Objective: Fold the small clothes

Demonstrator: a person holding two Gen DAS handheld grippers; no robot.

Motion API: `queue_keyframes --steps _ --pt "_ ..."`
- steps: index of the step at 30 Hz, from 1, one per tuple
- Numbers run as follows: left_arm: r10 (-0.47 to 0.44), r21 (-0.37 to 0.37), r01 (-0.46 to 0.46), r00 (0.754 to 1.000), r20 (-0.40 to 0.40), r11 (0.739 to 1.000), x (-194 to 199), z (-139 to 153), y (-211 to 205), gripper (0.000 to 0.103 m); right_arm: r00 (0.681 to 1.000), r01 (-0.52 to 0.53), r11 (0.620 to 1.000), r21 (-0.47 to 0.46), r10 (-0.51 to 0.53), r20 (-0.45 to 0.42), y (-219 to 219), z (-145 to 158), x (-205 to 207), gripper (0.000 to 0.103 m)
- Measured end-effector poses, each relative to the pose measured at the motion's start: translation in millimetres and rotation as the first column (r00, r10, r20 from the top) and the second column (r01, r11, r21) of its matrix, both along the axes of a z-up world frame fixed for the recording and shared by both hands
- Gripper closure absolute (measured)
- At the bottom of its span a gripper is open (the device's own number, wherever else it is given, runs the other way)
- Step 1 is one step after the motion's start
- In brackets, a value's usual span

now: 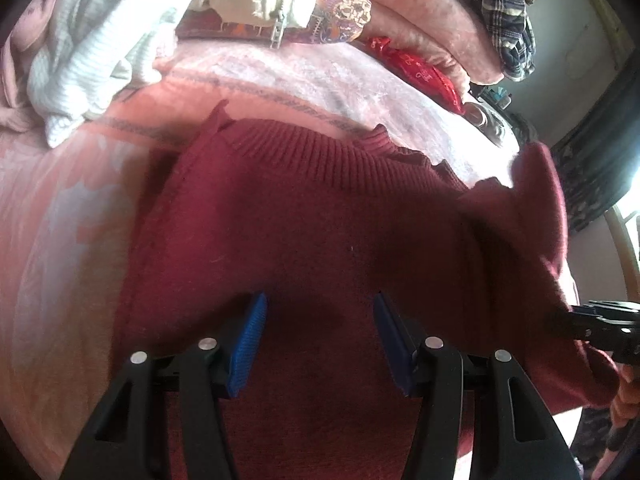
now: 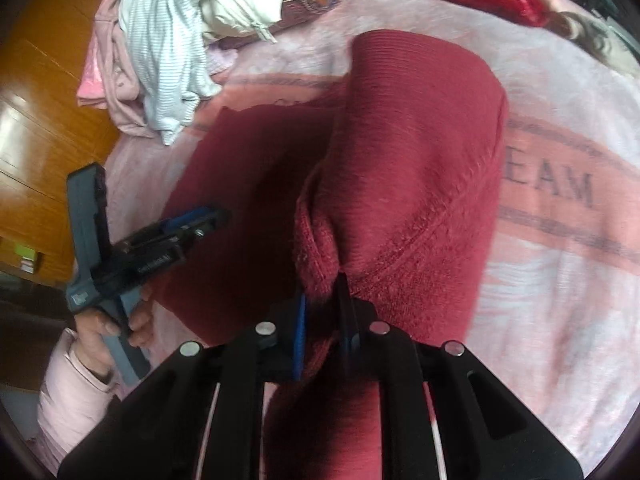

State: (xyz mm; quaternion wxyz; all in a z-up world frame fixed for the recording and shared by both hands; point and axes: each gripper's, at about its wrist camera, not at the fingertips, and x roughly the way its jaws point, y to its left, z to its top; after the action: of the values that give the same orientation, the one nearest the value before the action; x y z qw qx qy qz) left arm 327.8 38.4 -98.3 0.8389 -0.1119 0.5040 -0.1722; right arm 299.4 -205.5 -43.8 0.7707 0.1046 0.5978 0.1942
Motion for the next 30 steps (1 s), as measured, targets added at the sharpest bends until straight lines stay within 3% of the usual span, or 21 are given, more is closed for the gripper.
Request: queue_keyframes --steps 7,9,11,12,18,22,24,27,30 --pt "-0.020 0.036 0.019 1.000 0.018 0.999 -3 -1 -4 0.047 0.998 -0.033 0.999 -0.023 0.031 -0.052 32 -24 4 0.089" --pt "-0.025 0.049 0.024 0.999 0.024 0.999 -4 -2 -6 0.047 0.997 -0.043 0.999 -0.029 0.041 -0.059 35 -30 4 0.082" --pt "-0.031 0.057 0.029 0.999 0.028 0.998 -5 -2 -8 0.046 0.997 -0.040 0.998 0.043 0.043 -0.071 34 -30 4 0.065" --pt "-0.033 0.060 0.032 0.999 0.031 0.998 -5 -2 -9 0.045 0.997 -0.039 0.997 0.074 0.043 -0.066 33 -28 3 0.061" --pt "-0.040 0.058 0.038 0.999 0.029 0.998 -8 1 -12 0.042 0.999 -0.038 0.994 0.106 0.039 -0.007 13 1 -11 0.059" --pt "-0.050 -0.059 0.050 0.999 0.005 0.997 -15 16 -20 0.041 1.000 0.014 0.995 0.098 -0.016 0.017 -21 12 -24 0.059" --pt "-0.067 -0.078 0.068 0.998 0.016 0.995 -21 24 -33 0.031 0.999 0.048 0.995 0.085 -0.049 0.017 -37 10 -27 0.059" --pt "-0.102 -0.060 0.104 0.994 0.031 0.993 -30 30 -60 0.023 0.995 0.098 0.993 0.067 -0.098 -0.004 -58 -1 -29 0.059" --pt "-0.114 -0.019 0.114 0.993 -0.008 0.993 -30 23 -83 0.021 0.993 0.118 0.991 0.066 -0.117 -0.026 -72 -15 -33 0.059"
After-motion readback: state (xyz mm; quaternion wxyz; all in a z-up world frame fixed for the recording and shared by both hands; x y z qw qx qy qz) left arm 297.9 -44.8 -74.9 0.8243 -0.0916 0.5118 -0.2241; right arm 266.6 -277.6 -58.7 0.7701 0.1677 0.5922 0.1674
